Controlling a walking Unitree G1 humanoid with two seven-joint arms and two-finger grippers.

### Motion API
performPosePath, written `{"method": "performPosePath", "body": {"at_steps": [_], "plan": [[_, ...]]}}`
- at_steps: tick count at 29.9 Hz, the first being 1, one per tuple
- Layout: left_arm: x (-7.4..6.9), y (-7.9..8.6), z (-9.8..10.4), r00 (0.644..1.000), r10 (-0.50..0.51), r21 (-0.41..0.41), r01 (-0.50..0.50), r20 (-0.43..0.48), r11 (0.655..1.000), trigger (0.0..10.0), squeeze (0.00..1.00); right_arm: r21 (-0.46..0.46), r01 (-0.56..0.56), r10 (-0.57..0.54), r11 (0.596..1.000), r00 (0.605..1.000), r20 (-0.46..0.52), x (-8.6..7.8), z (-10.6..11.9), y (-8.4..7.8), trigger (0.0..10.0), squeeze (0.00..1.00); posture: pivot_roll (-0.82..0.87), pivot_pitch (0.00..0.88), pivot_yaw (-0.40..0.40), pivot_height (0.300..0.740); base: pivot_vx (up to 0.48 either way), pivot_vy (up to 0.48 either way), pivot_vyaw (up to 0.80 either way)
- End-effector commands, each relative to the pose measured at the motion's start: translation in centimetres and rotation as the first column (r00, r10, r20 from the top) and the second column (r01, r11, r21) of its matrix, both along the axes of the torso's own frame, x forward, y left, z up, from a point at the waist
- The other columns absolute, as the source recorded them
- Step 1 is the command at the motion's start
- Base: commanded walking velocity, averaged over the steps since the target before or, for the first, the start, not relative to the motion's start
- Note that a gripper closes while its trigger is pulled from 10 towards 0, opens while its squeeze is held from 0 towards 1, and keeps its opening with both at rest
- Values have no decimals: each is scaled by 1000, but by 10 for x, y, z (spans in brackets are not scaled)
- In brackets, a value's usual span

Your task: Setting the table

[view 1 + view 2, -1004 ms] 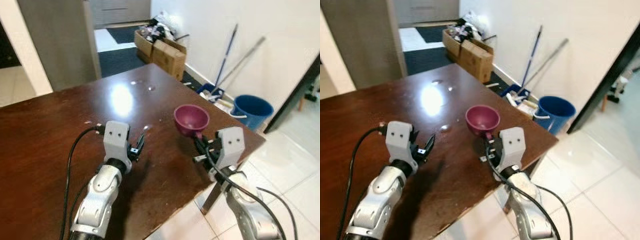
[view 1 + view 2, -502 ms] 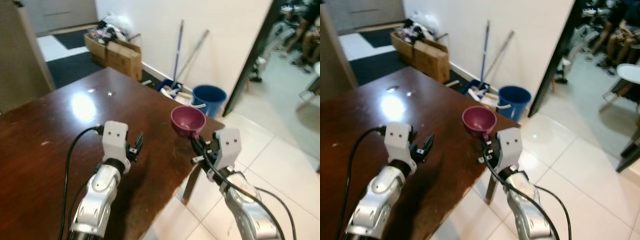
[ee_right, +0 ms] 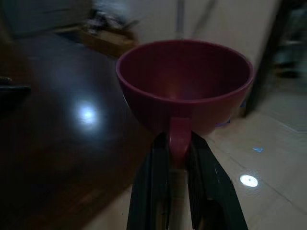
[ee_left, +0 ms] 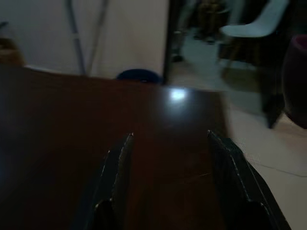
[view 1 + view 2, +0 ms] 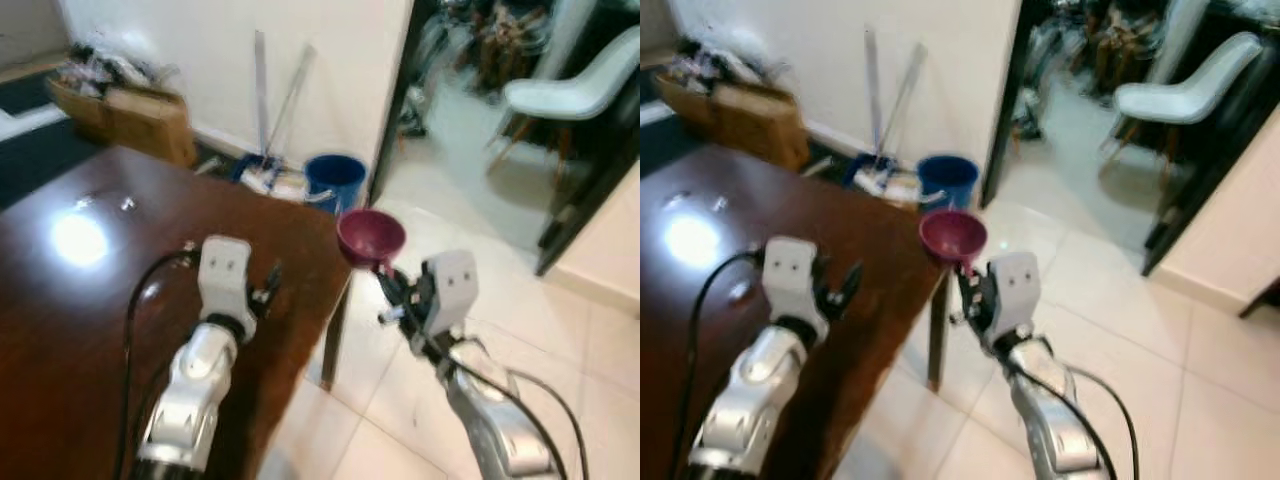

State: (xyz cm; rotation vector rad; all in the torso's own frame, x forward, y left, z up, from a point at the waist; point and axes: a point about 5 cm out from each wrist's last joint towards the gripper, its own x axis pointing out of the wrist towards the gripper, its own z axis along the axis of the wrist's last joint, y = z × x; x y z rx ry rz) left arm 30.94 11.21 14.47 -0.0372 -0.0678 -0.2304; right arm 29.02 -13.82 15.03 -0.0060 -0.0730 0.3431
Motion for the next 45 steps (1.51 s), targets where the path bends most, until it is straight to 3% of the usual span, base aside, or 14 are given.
{"method": "performPosePath", "body": {"at_steps": [1, 41, 45], "plan": [[-1, -3, -2, 1000, -11, 8, 11, -7, 1000, 10000, 0, -1, 8, -8, 1000, 1000, 9, 0, 1, -1, 10000, 0, -128, 0, 65, 740, 0, 0, -800], [2, -2, -3, 999, 30, -35, -31, -29, 999, 10000, 0, 1, 24, -24, 1000, 1000, 10, -1, 1, -4, 10000, 0, -131, 0, 63, 740, 0, 0, -800], [4, 0, -3, 998, 56, -29, -57, -27, 998, 10000, 0, 3, 23, -24, 1000, 1000, 16, -1, 2, -3, 10000, 0, -133, 0, 63, 740, 480, 0, 0]]}}
